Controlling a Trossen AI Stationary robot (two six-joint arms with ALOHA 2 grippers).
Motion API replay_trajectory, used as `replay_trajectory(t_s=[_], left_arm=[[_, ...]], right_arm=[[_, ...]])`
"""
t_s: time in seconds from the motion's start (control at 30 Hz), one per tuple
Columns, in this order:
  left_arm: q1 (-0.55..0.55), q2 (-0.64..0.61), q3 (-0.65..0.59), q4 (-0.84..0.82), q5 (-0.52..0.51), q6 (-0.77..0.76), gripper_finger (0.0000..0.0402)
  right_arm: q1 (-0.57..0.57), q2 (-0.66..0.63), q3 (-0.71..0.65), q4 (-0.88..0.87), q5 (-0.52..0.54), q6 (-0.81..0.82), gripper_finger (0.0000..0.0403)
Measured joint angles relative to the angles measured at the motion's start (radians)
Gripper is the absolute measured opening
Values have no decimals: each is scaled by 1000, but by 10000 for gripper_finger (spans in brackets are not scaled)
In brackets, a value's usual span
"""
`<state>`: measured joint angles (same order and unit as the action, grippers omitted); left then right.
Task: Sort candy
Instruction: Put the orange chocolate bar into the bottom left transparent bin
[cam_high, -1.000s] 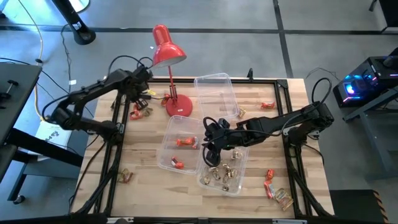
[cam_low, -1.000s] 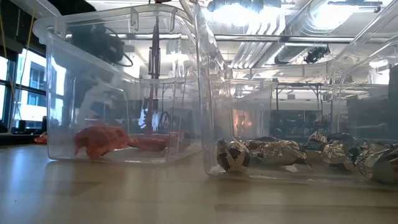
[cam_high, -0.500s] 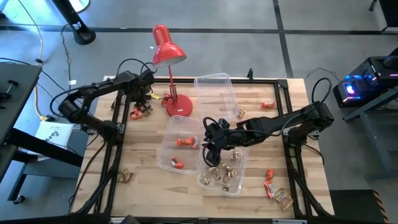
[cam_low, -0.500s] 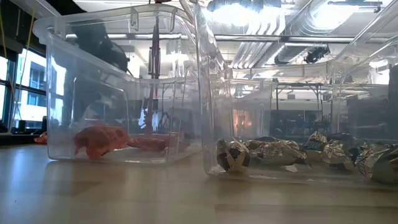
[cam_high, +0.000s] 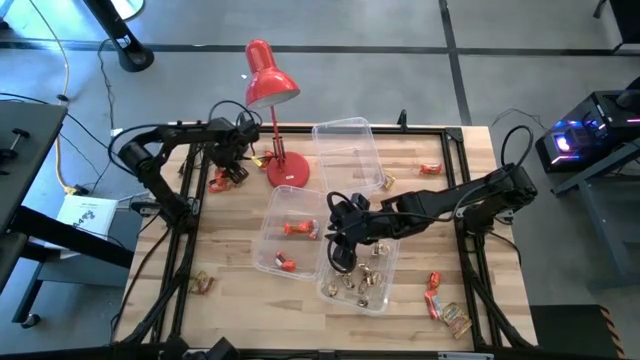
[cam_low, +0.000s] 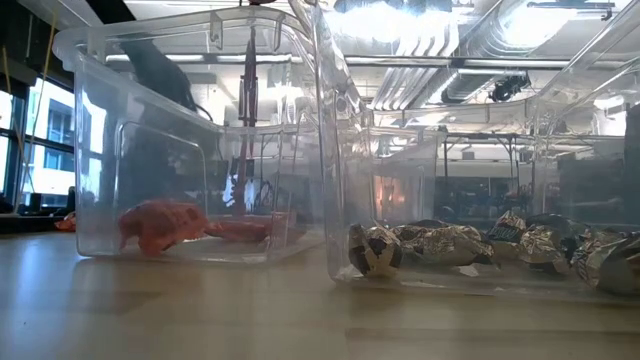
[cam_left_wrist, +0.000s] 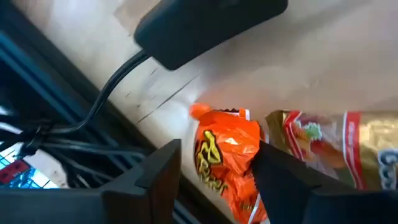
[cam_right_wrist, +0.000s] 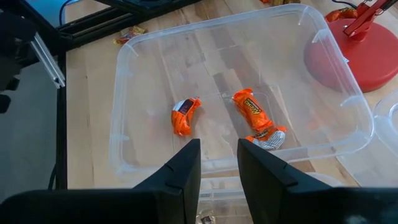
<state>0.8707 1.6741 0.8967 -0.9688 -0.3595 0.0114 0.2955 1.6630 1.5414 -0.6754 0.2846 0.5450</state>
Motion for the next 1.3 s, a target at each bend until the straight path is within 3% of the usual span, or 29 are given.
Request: replay_trajectory(t_s=[0.1,0.23,0.37,0.53,0.67,0.77,0.9,1.0,1.17,1.3], left_arm=[[0,18,0,-2,1,22,127],[0,-2,2,-40,60,59,23],[0,-95,36,-113,88,57,20],[-2,-315,101,-185,116,42,6],[-45,-525,119,-194,259,-15,6],[-152,-660,93,-186,393,-90,5],[-396,-796,51,-174,432,-222,4],[-605,-869,20,-72,441,-318,4],[-887,-891,14,310,324,-344,3],[-988,-804,15,508,254,-250,12]], right_arm=[[0,0,0,0,1,9,99],[0,0,0,0,5,18,99],[0,0,0,0,25,4,99],[0,0,0,-1,34,-14,99],[0,0,0,0,34,-15,99],[0,0,0,2,38,-22,99],[0,0,0,2,57,-28,99],[0,0,0,2,61,-29,99],[-5,0,0,2,61,-29,99],[-12,0,0,2,61,-30,99]])
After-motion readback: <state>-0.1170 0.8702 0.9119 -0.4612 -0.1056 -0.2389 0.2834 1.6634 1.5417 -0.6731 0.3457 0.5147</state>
